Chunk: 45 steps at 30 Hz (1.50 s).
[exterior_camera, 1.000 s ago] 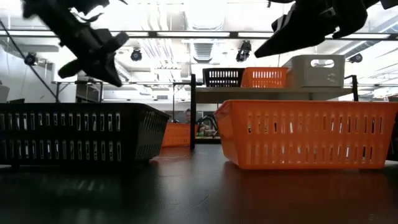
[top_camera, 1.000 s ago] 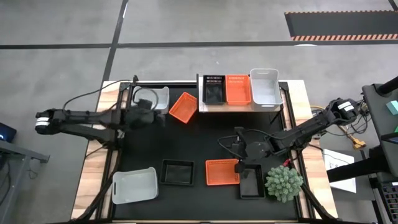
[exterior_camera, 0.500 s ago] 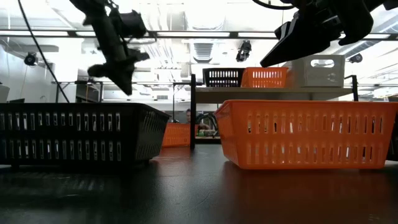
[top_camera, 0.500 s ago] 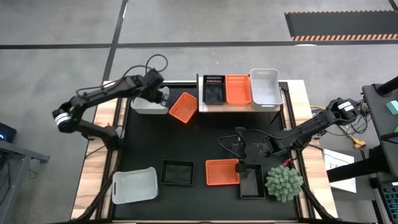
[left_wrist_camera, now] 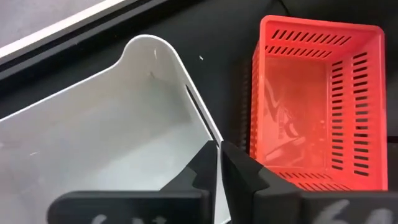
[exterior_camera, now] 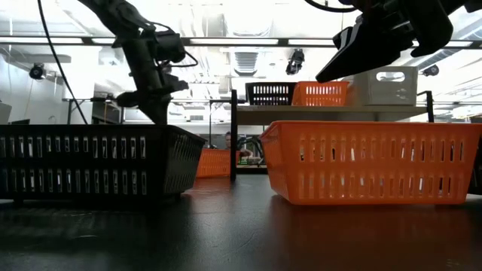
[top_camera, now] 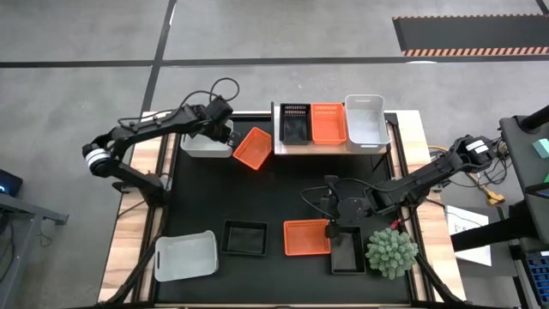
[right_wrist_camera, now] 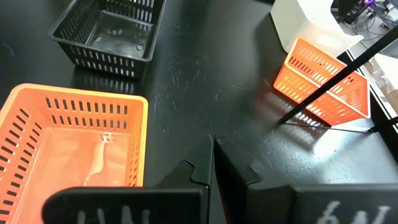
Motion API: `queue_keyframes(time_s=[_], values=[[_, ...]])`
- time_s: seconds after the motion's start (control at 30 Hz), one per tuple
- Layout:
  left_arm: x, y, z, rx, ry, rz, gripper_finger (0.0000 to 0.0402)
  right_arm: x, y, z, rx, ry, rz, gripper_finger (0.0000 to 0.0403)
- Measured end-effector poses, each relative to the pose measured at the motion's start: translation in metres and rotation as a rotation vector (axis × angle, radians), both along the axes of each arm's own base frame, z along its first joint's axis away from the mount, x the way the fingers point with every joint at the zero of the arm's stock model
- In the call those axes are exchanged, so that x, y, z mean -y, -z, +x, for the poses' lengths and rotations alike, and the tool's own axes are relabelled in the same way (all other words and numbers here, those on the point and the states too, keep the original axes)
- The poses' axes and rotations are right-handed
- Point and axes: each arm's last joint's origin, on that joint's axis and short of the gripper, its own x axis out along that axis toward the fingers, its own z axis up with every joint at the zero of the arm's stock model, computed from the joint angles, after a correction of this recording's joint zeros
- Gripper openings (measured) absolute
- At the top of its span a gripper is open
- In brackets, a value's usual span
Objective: Stack baskets on shelf by color
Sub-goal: Stack the top white bin on the white bin on the shelf
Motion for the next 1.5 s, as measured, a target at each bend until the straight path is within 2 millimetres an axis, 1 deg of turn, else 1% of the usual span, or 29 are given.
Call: queue_keyframes(time_s=[0.13,0.37,0.5,0.83,0.9,1.17,1.33,1.5], values=[[0.000,0.002,0.000,0.003,-0.009,-0.003,0.0039,0.000,0.000,0.000,0.000,0.000,0.000,0.0009],[0.000,0.004,0.000,0.012,-0.033,-0.007,0.0129,0.000,0.000,0.000,0.001,0.004,0.006,0.0009],[-0.002,0.005,0.002,0.052,-0.044,0.015,0.0158,0.000,0.000,0.000,0.001,0.005,0.006,0.0009],[0.000,0.005,0.005,0.067,-0.052,0.026,0.0164,0.000,0.000,0.000,0.001,0.006,0.008,0.0009],[0.003,0.009,0.006,0.057,-0.063,0.030,0.0164,0.000,0.000,0.000,0.001,0.006,0.008,0.0009],[0.011,0.036,0.003,0.046,-0.090,0.037,0.0164,0.000,0.000,0.000,0.001,0.006,0.008,0.0009],[0.017,0.042,0.004,0.032,-0.068,0.027,0.0164,0.000,0.000,0.000,0.001,0.006,0.008,0.0009],[0.023,0.043,0.006,0.010,-0.051,0.042,0.0159,0.000,0.000,0.000,0.001,0.006,0.008,0.0009]])
